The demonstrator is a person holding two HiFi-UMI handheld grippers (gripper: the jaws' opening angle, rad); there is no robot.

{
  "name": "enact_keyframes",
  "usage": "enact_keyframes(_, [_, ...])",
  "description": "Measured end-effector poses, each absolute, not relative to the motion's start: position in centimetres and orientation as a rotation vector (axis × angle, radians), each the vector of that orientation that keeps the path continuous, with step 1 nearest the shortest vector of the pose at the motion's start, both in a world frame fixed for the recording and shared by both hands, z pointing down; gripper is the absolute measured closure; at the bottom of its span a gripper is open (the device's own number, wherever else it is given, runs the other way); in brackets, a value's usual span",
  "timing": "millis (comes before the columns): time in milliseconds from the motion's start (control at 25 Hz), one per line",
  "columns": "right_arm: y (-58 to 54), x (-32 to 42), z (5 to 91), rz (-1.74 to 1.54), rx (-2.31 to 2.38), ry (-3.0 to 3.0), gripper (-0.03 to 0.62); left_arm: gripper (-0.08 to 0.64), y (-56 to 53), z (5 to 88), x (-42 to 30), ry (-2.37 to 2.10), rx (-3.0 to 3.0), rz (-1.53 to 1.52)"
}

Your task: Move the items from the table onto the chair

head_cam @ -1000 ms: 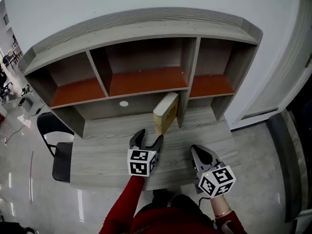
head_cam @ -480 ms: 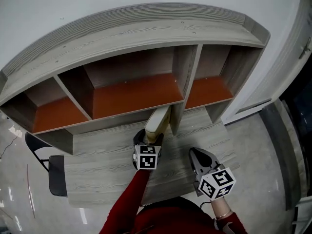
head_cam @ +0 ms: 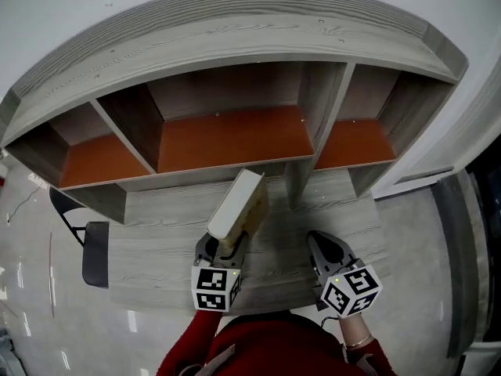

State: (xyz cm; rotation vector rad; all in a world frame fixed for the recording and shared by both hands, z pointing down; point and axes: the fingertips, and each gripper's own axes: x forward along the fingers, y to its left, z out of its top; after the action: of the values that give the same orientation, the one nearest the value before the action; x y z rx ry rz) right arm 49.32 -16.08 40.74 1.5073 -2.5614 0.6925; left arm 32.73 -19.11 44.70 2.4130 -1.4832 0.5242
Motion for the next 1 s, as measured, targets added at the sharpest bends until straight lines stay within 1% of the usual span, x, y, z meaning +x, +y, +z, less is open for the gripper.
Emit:
enact_keyframes(200, [-16.2, 46.0, 40.9, 0.702, 1.32, -2.656, 0.58, 0.328, -13.5, 43.7, 26.9, -1.696, 2.221, 0.448])
enact_keyframes(360, [-16.2, 42.7, 40.9, 0.679, 1.119, -2.728, 0.58, 0.328, -11.3, 42.7, 22.3, -1.912, 2.042, 0.369])
enact_keyframes(480, [-15.9, 40.2, 40.9, 0.659, 1.007, -2.77, 0.58, 0.328, -10.0, 41.7, 19.0, -2.031, 1.955, 0.374])
enact_keyframes(560, [-15.4, 37.5, 40.6, 0.634, 0.942, -2.784, 0.58, 0.328, -8.9, 40.9, 15.7, -2.094, 1.905, 0.377])
enact_keyframes(720, [-14.4, 29.7, 40.2, 0.618, 0.724, -2.812, 0.58, 0.328, -5.2, 39.0, 7.6, -2.274, 1.726, 0.36])
enact_keyframes(1000, [-11.1, 20.5, 40.3, 0.547, 0.468, -2.834, 0.58, 0.328, 2.3, 38.5, -1.7, -2.495, 1.457, 0.269])
